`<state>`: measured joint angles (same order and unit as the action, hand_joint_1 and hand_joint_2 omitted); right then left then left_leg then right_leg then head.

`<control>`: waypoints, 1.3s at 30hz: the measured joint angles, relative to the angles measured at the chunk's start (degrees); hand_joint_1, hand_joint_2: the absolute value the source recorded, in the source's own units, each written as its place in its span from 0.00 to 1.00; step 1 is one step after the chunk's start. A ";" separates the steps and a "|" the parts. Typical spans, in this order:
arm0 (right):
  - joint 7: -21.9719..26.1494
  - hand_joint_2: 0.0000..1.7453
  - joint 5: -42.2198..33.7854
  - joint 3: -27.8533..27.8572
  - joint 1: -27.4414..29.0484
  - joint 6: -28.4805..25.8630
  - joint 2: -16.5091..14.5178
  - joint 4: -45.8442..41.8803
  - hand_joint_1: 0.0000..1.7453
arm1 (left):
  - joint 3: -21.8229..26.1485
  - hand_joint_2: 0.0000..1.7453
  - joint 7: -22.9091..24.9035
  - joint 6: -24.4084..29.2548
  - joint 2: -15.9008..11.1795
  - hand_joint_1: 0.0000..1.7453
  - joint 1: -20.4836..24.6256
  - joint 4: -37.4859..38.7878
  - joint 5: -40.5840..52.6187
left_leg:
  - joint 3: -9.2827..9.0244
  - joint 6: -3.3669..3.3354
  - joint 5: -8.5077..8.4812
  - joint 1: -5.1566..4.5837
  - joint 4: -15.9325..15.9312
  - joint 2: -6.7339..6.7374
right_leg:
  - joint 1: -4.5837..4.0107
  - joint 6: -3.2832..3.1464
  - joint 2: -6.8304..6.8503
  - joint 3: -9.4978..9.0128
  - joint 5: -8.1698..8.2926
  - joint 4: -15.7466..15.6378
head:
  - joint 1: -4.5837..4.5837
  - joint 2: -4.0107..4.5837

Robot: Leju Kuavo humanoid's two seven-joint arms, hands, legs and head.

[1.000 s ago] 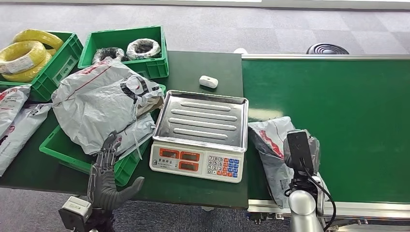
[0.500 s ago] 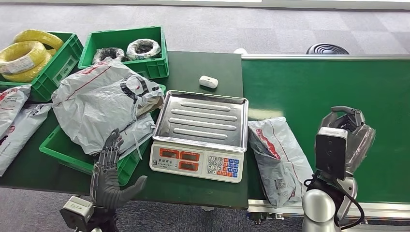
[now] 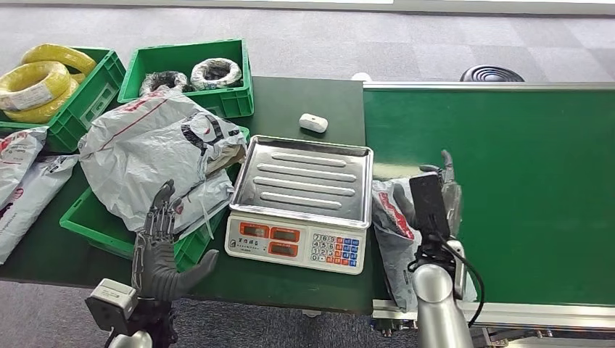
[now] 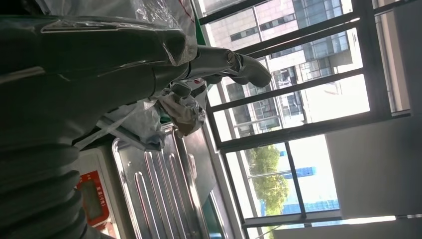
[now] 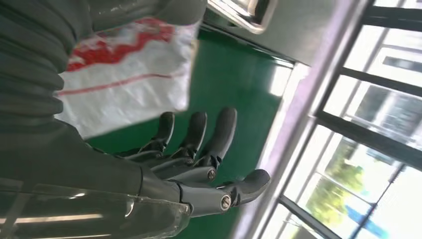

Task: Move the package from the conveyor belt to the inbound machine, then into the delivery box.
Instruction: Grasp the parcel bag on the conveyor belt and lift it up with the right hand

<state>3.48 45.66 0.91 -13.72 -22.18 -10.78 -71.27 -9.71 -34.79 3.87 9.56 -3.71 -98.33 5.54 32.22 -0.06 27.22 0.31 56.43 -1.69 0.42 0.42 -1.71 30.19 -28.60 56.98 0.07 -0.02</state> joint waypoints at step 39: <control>-0.57 1.00 -3.12 14.55 -11.24 -8.56 6.33 49.04 1.00 | -0.56 1.00 -3.07 0.25 -1.49 0.00 -0.43 1.76 -2.89 | -2.09 -0.59 0.73 0.09 0.03 0.03 | -0.06 0.45 0.12 -2.04 -0.41 -0.86 | 0.02 0.01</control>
<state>2.91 42.53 15.45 -24.96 -30.74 -4.45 -22.24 -10.27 -37.85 4.11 8.07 -4.13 -96.56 2.65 30.13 -0.65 27.95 0.39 56.45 -1.66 0.36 0.87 -1.59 28.15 -29.01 56.12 0.09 -0.01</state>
